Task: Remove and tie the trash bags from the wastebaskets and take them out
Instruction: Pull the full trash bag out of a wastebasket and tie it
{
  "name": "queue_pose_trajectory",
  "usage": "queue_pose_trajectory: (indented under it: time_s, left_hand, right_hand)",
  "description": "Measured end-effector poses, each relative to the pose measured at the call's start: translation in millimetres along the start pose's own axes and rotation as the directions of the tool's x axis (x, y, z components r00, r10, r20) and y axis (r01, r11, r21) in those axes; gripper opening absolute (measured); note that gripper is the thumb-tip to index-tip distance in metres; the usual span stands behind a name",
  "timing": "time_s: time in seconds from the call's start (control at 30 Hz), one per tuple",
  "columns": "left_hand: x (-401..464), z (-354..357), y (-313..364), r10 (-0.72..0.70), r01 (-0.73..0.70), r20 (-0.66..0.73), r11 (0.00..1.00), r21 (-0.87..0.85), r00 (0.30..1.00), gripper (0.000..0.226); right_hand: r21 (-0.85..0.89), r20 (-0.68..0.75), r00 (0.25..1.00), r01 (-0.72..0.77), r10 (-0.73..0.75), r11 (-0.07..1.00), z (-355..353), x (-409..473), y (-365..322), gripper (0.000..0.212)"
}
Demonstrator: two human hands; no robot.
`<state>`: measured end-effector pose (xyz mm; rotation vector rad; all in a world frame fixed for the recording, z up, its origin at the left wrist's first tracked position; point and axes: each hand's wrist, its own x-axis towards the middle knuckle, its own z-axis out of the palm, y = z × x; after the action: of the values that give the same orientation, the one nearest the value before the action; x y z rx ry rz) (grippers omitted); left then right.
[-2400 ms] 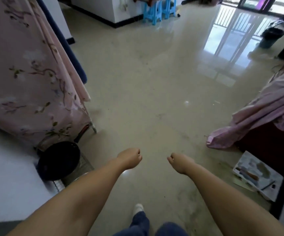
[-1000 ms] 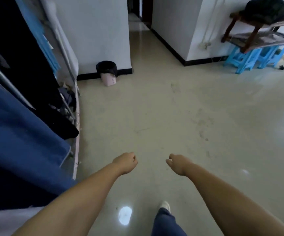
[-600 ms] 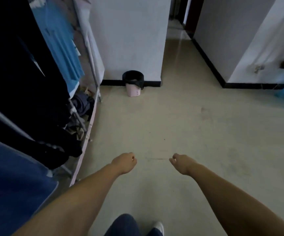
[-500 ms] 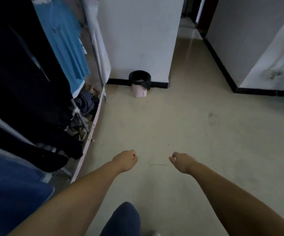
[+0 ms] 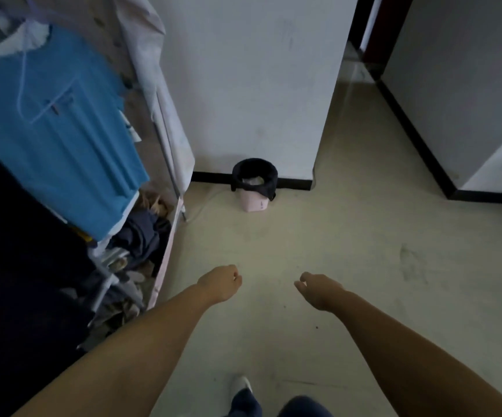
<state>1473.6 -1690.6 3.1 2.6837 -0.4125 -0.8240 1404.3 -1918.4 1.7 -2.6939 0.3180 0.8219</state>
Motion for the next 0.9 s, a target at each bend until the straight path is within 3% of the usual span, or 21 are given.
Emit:
queue_pose_trajectory:
  time_s: [0.23, 0.57, 0.9]
  left_hand:
    - [134, -67, 18, -0.006, 0.007, 0.029, 1.0, -0.03, 1.0, 0.034]
    - [316, -151, 37, -0.143, 0.144, 0.021, 0.98, -0.134, 0.99, 0.034]
    - [468, -194, 4, -0.178, 0.208, 0.195, 0.966, -0.152, 0.965, 0.034]
  right_hand:
    - [-0.022, 0.034, 0.999, -0.001, 0.002, 1.0, -85, 126, 9, 0.047]
    - [-0.064, 0.101, 0.993, 0.067, -0.06, 0.996, -213, 319, 25, 0.047]
    - [0.025, 0.206, 0.978, -0.031, 0.025, 0.999, -245, 478, -1, 0.046]
